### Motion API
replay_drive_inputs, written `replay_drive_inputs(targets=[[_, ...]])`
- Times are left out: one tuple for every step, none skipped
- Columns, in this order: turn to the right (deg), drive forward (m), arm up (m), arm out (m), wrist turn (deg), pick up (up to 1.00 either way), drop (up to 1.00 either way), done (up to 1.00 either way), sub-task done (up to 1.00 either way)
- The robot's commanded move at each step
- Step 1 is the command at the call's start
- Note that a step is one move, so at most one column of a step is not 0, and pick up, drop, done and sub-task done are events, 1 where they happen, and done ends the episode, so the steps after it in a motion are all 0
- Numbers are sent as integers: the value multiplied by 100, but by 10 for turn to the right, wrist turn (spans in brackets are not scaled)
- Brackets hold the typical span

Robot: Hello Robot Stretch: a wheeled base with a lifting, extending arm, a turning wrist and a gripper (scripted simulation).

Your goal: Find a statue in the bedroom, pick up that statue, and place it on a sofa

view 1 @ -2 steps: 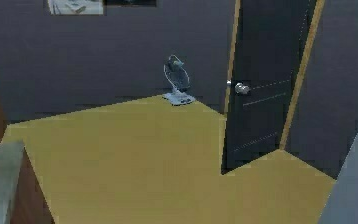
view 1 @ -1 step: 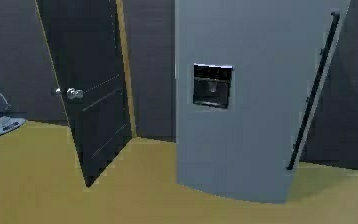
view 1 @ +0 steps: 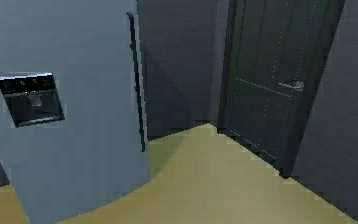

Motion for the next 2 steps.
replay_drive_inputs(targets=[[180, 0, 0, 0, 0, 0, 0, 0, 0], [0, 5, 0, 0, 0, 0, 0, 0, 0]])
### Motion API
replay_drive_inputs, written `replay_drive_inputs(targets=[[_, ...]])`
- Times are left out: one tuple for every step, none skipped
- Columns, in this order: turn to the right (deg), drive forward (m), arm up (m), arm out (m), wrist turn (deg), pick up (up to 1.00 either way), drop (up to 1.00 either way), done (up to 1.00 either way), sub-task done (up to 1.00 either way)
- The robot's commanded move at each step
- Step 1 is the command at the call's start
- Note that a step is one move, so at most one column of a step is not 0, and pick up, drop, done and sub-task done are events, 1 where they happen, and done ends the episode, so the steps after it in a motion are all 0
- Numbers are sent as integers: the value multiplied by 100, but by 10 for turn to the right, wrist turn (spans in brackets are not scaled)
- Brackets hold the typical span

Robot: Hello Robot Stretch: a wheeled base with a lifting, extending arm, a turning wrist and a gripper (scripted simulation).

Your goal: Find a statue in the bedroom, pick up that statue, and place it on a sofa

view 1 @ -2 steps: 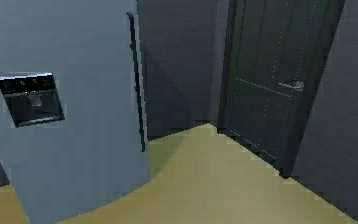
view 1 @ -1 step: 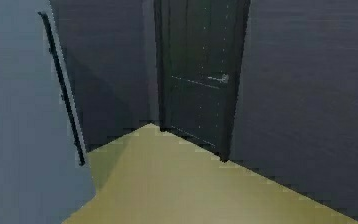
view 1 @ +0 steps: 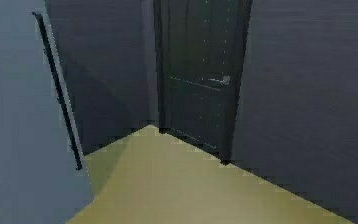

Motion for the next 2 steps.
replay_drive_inputs(targets=[[-450, 0, 0, 0, 0, 0, 0, 0, 0], [-210, 0, 0, 0, 0, 0, 0, 0, 0]])
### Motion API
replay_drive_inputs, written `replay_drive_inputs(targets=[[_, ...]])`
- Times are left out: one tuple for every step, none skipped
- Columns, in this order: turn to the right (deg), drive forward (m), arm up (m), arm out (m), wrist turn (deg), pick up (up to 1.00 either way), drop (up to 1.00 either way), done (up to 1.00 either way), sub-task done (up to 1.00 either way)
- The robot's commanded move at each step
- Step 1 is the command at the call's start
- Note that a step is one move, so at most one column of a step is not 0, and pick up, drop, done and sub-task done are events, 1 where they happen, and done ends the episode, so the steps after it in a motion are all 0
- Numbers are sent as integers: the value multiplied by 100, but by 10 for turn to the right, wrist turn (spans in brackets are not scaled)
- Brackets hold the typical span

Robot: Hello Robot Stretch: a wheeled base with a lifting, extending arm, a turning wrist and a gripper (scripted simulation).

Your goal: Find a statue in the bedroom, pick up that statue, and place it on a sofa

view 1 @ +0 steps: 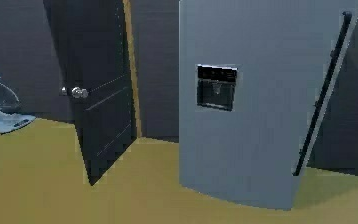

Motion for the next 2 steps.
replay_drive_inputs(targets=[[0, 55, 0, 0, 0, 0, 0, 0, 0], [-450, 0, 0, 0, 0, 0, 0, 0, 0]])
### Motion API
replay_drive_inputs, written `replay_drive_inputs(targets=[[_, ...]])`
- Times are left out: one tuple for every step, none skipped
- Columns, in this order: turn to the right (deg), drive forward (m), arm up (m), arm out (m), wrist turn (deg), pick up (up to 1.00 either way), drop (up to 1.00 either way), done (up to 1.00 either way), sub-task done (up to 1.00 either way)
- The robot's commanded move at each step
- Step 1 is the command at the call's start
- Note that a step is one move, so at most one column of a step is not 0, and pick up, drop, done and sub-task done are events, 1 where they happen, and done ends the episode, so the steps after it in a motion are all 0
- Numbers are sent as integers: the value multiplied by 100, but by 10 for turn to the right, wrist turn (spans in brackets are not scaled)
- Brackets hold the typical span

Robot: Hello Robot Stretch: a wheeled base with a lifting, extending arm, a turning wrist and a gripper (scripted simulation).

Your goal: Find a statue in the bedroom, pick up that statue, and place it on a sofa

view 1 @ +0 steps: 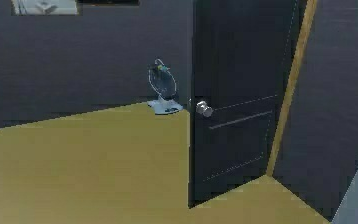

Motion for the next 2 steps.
replay_drive_inputs(targets=[[-240, 0, 0, 0, 0, 0, 0, 0, 0], [0, 100, 0, 0, 0, 0, 0, 0, 0]])
